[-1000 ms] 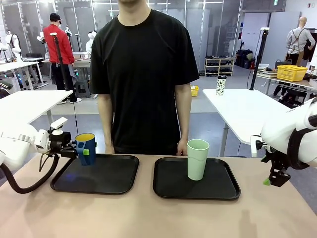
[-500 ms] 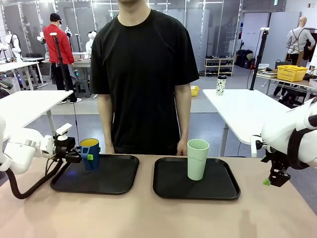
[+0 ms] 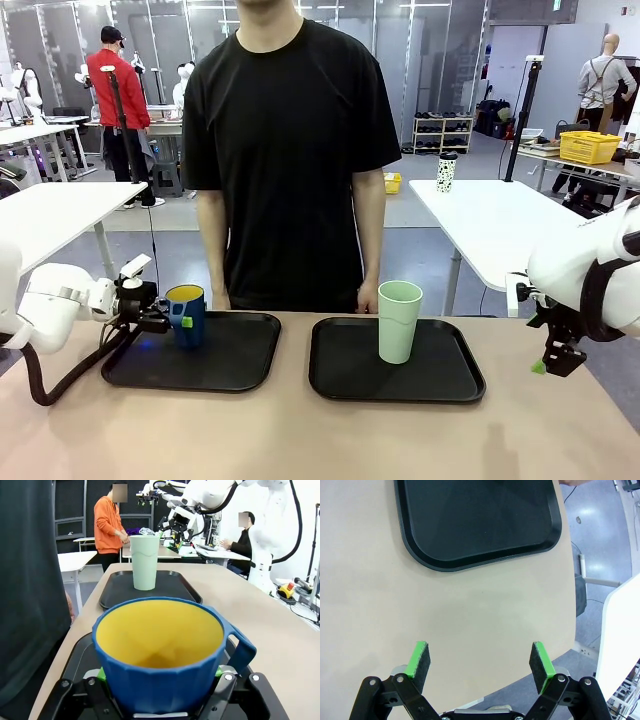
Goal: Sort and store the cups by type.
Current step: Pick up the Handle plastic cup and place it into the empty Flat Tray.
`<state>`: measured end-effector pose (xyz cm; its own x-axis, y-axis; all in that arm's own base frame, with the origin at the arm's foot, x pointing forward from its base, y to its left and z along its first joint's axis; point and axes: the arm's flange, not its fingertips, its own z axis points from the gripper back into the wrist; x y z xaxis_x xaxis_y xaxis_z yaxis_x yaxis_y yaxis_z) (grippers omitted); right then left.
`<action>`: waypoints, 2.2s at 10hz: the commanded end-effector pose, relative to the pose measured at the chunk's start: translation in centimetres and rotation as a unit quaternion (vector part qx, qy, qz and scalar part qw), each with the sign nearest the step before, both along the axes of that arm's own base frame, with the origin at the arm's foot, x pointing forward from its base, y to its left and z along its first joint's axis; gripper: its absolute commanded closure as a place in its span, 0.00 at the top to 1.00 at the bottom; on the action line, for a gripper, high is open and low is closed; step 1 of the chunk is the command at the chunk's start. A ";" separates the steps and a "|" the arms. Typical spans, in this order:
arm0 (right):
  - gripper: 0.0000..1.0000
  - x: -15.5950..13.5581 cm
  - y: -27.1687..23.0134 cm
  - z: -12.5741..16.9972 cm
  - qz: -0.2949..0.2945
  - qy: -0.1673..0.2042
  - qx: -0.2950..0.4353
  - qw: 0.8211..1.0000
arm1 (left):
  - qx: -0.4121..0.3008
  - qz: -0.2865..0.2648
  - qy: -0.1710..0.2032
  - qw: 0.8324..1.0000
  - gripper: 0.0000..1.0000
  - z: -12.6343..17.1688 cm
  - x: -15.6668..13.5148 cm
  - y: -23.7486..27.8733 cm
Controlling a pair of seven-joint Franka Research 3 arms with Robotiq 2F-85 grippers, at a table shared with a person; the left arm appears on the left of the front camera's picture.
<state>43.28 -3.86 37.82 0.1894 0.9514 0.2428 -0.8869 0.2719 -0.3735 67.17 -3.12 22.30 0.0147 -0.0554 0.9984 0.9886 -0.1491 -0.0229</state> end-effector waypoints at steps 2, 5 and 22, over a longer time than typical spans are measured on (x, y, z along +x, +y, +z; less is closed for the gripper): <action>1.00 0.2 0.2 -0.1 -0.001 -0.007 0.001 1.000 | 0.013 -0.010 -0.027 1.000 0.75 -1.4 1.4 -0.2; 1.00 0.2 0.2 -0.1 -0.001 -0.007 0.001 1.000 | 0.013 -0.007 -0.022 1.000 0.75 -2.2 2.0 -0.1; 1.00 0.2 0.2 -0.1 -0.001 -0.007 0.001 1.000 | 0.019 0.031 -0.012 0.999 1.00 -2.4 0.4 3.6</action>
